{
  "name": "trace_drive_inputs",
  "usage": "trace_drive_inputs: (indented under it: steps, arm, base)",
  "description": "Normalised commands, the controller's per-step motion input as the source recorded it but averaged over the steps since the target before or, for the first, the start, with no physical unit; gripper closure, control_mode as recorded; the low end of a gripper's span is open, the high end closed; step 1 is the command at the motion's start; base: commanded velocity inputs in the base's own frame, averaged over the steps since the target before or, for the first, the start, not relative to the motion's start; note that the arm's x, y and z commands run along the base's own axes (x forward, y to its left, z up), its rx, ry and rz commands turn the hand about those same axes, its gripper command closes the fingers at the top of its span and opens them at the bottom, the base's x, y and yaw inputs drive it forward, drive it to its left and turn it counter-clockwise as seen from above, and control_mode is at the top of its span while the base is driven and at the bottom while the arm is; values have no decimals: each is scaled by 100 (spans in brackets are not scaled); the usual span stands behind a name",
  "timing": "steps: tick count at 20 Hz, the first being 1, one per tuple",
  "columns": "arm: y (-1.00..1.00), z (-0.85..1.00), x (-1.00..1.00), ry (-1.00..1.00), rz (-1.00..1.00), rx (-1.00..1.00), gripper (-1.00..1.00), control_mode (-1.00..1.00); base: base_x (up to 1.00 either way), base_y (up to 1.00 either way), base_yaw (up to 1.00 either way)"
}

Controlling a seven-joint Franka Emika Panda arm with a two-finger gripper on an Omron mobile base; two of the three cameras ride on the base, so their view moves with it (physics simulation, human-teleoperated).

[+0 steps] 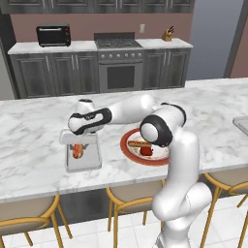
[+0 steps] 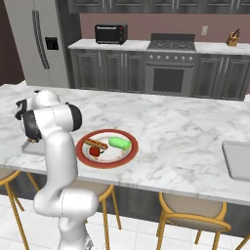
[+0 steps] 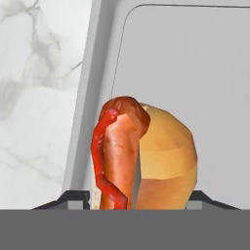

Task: Place one cooked food and one vegetable from the large plate to each tupperware container.

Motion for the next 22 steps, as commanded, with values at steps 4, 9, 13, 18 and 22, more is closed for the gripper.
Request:
trace_drive_inputs:
  steps: [4, 9, 13, 18, 22]
  arm:
    - [8, -25, 8, 0, 0, -2, 100, -100]
    - [0, -30, 1, 0, 0, 0, 100, -100]
    - [0, -31, 3, 0, 0, 0, 100, -100]
    - [0, -24, 18, 1, 0, 0, -100, -100]
    - [-1, -3, 5, 1, 0, 0, -100, -100]
  base:
    - [0, 0, 0]
    - [0, 0, 0]
    - [0, 0, 0]
    - [0, 0, 0]
    - [0, 0, 0]
